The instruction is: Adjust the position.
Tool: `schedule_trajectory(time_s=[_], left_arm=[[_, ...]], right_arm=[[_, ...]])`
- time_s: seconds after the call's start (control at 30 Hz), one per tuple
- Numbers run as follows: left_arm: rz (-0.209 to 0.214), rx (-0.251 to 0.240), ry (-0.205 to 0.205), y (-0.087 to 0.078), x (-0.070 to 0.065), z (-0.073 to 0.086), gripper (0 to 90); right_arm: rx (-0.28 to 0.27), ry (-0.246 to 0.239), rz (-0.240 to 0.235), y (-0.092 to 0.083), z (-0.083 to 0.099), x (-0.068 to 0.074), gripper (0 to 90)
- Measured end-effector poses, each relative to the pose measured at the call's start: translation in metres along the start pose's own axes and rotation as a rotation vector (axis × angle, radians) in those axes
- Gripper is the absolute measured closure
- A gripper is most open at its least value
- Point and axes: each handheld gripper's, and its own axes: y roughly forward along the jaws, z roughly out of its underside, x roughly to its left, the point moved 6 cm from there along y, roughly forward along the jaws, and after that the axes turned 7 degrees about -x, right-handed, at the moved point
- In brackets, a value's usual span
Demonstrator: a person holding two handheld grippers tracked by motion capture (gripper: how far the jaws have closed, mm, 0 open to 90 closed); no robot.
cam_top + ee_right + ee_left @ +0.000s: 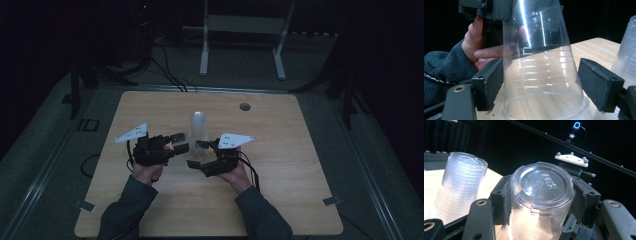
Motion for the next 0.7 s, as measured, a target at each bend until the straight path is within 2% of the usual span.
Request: schedule_trajectory(time_s=[0.57,0.67,0.7], left_arm=[[-0.002,0.012,0.006,0.0004,0.0003,0.0008,40.9],[-0.01,0.017,0.009,0.001,0.0004,0.0007,40.0],[-0.016,0.021,0.011,0.0012,0.0003,0.0006,36.8]], right_arm=[[0.039,-0.029,0.007,0.0023,0.0013,0.001,27.7],[0.04,-0.032,0.008,0.0021,0.0012,0.0012,27.9],[0.044,-0.035,0.009,0.0019,0.0011,0.0013,27.9]])
